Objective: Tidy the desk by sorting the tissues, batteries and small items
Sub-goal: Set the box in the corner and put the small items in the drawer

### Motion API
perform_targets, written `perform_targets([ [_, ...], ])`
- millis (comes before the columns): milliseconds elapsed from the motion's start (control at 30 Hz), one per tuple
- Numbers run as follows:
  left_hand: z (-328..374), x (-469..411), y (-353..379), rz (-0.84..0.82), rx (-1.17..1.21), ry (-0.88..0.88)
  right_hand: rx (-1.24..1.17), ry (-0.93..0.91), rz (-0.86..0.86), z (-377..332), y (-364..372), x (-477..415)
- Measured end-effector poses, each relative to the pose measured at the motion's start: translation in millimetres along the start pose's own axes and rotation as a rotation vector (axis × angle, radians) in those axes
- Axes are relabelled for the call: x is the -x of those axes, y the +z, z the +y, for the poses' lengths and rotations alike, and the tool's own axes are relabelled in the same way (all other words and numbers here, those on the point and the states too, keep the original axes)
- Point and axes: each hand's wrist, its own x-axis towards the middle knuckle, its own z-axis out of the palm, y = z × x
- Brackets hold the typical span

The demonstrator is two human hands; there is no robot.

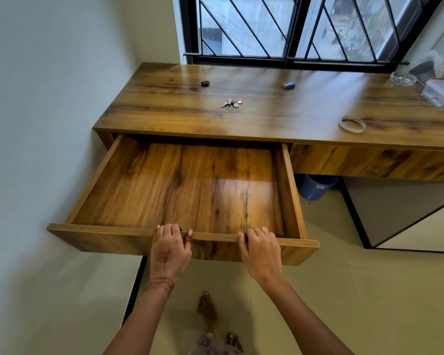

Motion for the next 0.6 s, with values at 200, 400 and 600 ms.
perform_targets([
  [200, -1, 17, 0, 0.046, -0.016, -0.019, 0.003, -0.007, 0.006, -2, -1, 15],
  [400, -6, 33, -6, 0.101, -0.159, 0.022, 0.007, -0.014, -0.003, -4, -4, 34],
  [600, -7, 33, -11, 0.034, -0.205, 0.011, -0.021, -0.007, -0.057, -5, -9, 39],
])
